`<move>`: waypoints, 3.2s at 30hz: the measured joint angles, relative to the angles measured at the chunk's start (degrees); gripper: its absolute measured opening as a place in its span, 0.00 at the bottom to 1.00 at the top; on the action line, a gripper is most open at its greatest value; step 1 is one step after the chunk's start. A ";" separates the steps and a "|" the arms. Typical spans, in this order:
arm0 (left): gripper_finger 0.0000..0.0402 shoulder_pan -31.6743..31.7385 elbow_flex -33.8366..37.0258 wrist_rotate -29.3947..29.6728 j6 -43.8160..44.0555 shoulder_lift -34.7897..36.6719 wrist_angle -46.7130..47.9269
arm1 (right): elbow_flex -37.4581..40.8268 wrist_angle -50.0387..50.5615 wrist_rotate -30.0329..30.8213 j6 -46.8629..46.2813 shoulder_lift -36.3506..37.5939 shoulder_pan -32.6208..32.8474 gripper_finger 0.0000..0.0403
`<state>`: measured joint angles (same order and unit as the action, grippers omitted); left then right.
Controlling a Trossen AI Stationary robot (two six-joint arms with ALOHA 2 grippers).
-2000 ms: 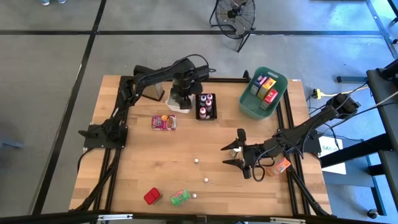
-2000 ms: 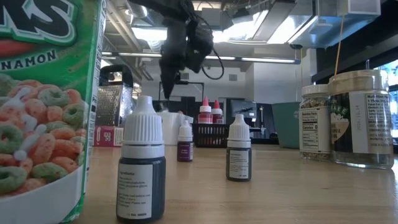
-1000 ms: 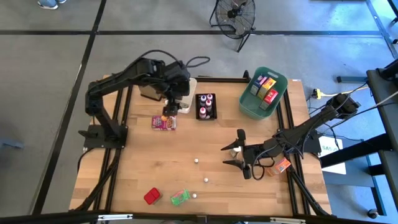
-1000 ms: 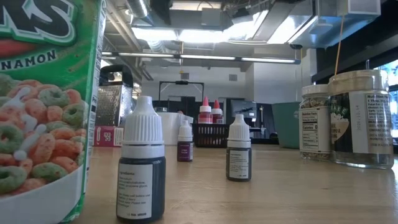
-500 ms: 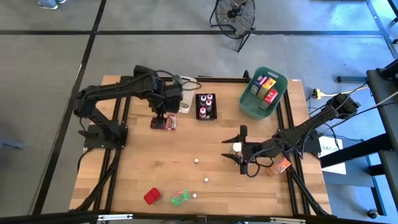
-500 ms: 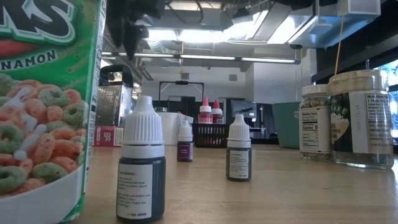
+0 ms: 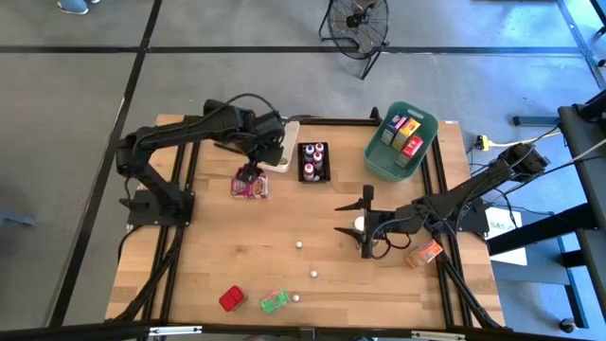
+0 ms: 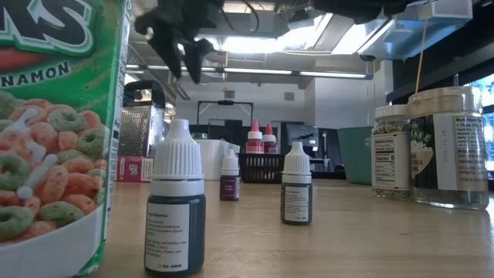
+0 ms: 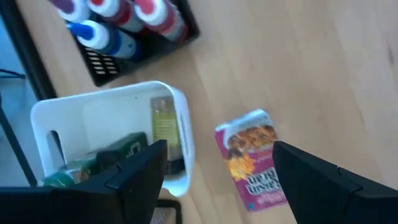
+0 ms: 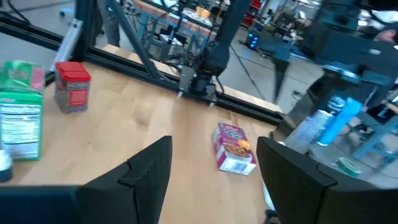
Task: Pick & Place Kitchen Items
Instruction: Adjust the black seasoning bottle in the white bin
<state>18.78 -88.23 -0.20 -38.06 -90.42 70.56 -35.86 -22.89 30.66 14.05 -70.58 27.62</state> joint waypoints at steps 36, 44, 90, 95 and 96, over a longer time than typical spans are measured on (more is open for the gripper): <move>0.71 12.90 0.04 -8.56 -7.68 -18.62 -8.25 | 0.02 3.03 -2.28 -0.35 -0.01 -0.29 0.59; 0.71 12.88 3.24 -8.23 -8.18 -18.68 -12.40 | 0.02 3.51 -2.33 -0.35 -0.01 -0.29 0.59; 0.72 15.38 2.28 -8.30 -8.16 -17.90 -17.47 | 0.02 5.87 -6.83 -4.44 -0.01 -3.35 0.59; 0.71 15.50 3.32 -8.31 -7.79 -17.91 -18.12 | 0.02 5.87 -6.83 -4.42 -0.01 -3.35 0.59; 0.71 15.48 3.32 -8.34 -7.74 -17.91 -18.02 | 0.02 5.87 -6.83 -4.42 -0.01 -3.35 0.59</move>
<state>34.25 -84.90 -8.53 -45.80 -108.33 52.53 -35.84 -17.02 23.83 9.63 -70.58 24.27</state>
